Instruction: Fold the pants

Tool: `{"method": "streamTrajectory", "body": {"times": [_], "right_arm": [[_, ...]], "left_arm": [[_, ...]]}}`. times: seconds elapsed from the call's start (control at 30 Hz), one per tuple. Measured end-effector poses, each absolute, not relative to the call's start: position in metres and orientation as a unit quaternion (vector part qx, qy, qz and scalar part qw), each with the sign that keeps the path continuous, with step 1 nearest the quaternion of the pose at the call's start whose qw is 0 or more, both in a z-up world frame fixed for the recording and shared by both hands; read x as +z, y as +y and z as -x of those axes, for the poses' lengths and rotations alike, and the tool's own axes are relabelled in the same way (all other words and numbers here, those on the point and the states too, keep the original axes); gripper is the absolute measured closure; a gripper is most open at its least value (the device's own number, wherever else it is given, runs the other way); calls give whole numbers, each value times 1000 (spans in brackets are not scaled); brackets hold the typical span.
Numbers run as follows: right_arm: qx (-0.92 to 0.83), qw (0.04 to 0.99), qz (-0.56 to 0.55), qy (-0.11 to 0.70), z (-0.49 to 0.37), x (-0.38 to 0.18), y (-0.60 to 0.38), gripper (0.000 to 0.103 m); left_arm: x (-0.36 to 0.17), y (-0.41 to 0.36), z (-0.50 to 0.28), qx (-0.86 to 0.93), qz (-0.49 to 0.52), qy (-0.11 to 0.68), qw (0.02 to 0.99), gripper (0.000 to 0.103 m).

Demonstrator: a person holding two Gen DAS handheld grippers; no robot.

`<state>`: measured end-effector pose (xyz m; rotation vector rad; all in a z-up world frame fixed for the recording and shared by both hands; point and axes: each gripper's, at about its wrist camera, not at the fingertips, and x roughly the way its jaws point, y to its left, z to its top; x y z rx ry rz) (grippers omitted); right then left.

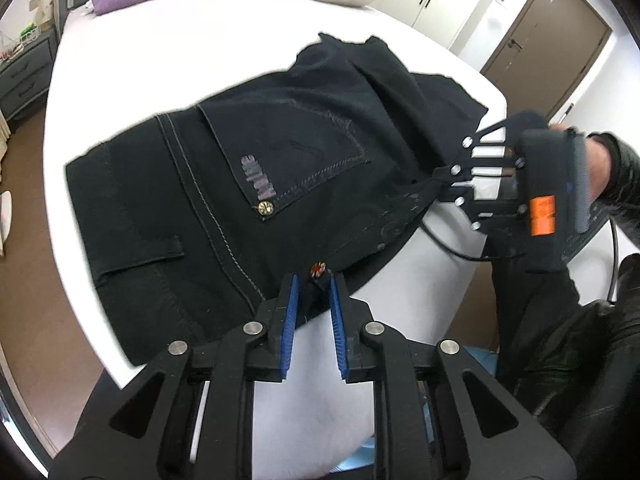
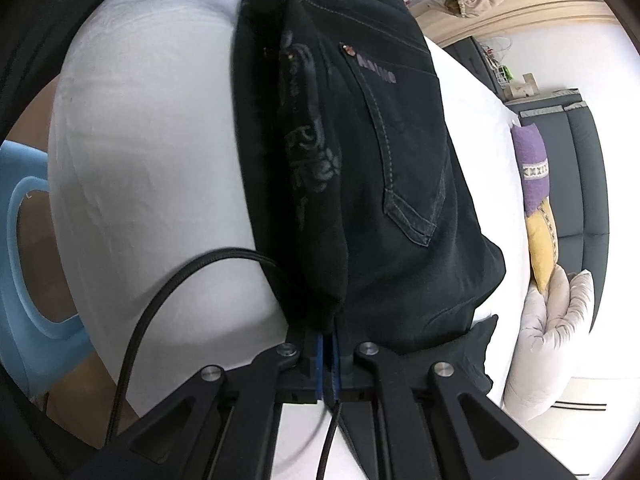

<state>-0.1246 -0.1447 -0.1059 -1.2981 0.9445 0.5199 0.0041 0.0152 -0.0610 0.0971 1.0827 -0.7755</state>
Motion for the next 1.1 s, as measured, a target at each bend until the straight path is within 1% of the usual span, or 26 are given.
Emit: {"method": "streamTrajectory", "body": {"times": [0.2, 0.37, 0.5, 0.6, 0.63, 0.7, 0.73, 0.77, 0.8, 0.93, 0.97, 1.0, 1.03, 1.1], "right_arm": [[209, 671, 575, 420, 127, -109, -140, 96], [187, 680, 570, 421, 131, -110, -135, 96], [164, 699, 553, 422, 135, -111, -134, 95], [145, 723, 530, 419, 138, -105, -136, 92], [141, 733, 515, 421, 139, -101, -140, 87], [129, 759, 472, 428, 141, -88, -154, 69], [126, 772, 446, 435, 144, -79, -163, 44], [125, 786, 414, 441, 149, -68, -175, 27], [124, 799, 387, 442, 153, -58, -186, 24], [112, 834, 225, 491, 155, -14, -251, 25], [110, 843, 147, 505, 150, 3, -278, 28], [112, 847, 100, 510, 148, 11, -295, 29], [121, 850, 9, 513, 142, 28, -322, 29], [140, 846, -91, 506, 133, 47, -351, 29]], "left_arm": [[-31, 32, -8, -351, -1, 484, 801, 87], [-25, 3, -18, -347, 36, 468, 812, 87], [-48, -26, -41, -324, 78, 485, 809, 87], [-92, -47, -58, -285, 76, 544, 786, 88], [-100, -49, -59, -281, 82, 545, 786, 88], [-104, -40, -59, -279, 126, 540, 784, 88], [-104, -37, -60, -277, 141, 542, 781, 88], [-104, -36, -61, -277, 147, 544, 779, 88], [-103, -36, -61, -276, 148, 544, 778, 88], [-96, -40, -60, -261, 148, 548, 781, 88], [-92, -42, -60, -256, 141, 547, 784, 87], [-89, -44, -58, -253, 136, 543, 789, 87], [-83, -46, -58, -254, 134, 537, 793, 88], [-76, -49, -60, -256, 134, 531, 797, 87]]}}
